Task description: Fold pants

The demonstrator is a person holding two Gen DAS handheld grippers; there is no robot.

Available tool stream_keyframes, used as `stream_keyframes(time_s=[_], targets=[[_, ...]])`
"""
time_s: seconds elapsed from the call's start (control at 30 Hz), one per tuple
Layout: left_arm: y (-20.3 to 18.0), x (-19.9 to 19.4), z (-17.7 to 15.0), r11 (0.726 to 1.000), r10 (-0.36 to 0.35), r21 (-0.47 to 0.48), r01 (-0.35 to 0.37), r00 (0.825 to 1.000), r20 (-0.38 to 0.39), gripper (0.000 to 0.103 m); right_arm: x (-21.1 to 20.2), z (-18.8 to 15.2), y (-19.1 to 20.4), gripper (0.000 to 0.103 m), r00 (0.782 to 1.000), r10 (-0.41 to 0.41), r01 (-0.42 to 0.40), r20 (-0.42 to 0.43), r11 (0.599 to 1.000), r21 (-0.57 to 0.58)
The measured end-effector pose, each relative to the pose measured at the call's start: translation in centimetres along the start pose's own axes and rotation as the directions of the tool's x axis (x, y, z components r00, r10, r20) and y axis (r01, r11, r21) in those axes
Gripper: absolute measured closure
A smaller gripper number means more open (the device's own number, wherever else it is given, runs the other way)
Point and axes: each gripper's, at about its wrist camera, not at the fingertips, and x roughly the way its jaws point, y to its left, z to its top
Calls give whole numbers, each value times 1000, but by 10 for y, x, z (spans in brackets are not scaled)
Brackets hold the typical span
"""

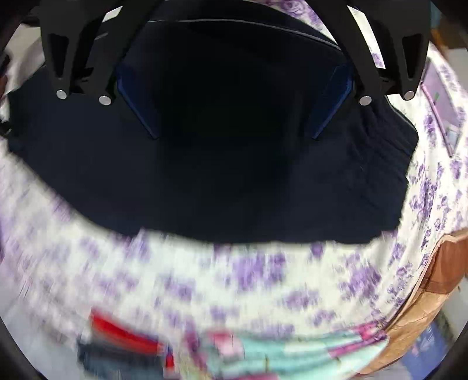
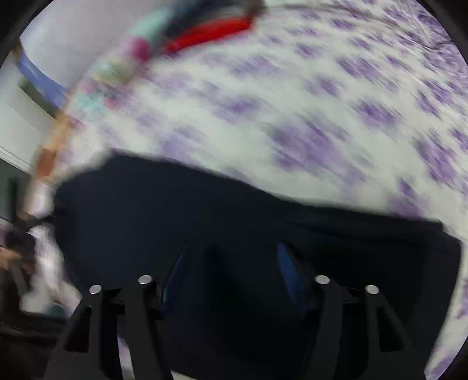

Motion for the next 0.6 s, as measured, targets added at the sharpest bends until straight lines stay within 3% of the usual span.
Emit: stream_keyframes(time_s=[0.03, 0.07, 0.1, 0.17, 0.23, 0.33, 0.43, 0.47, 0.5, 0.53, 0.57, 0.6], targets=[[-2, 3, -4, 1000, -2, -5, 2, 1000, -7, 5, -6, -2, -31, 99, 999, 10, -13, 41, 997, 78], [0, 2, -8, 1000, -6, -24, 7, 1000, 13, 4, -19, -4, -65, 102, 998, -24, 10, 65, 978, 209], [1, 0, -10, 999, -8, -39, 8, 1000, 25, 4, -31, -5, -84, 96, 992, -89, 60, 88, 955, 291], [2, -2, -14, 997, -1, -78, 2, 1000, 14, 5, -49, -4, -87, 90, 972, -185, 134, 144, 944, 302], [-2, -5, -18, 994, -3, -107, 3, 1000, 3, 5, -49, 4, -60, 29, 975, -144, 101, 168, 965, 240], [-24, -11, -25, 995, -24, -94, 25, 1000, 12, 5, -23, 14, 0, 27, 991, 19, -25, 133, 999, 46], [-48, -14, -28, 999, -4, -47, 6, 1000, 27, 5, 2, 22, 16, 28, 995, 65, -66, 77, 998, 9], [-52, -14, -28, 999, -9, -32, 10, 999, 33, 5, 8, 25, 7, 32, 997, 45, -44, 67, 999, -10], [-59, -14, -31, 1000, -10, -13, 11, 999, 32, 5, 8, 26, -1, 56, 997, 34, -32, 70, 999, -24], [-62, -16, -35, 1000, 0, -4, 1, 1000, 27, 5, 4, 26, -18, 86, 996, 32, -29, 83, 999, -32], [-64, -15, -38, 1000, 17, 1, -17, 1000, 23, 5, 0, 28, -39, 97, 996, -14, 14, 84, 1000, 1], [-68, -16, -41, 999, 35, 4, -35, 999, 30, 5, -10, 27, -58, 88, 995, -43, 40, 89, 998, 44]])
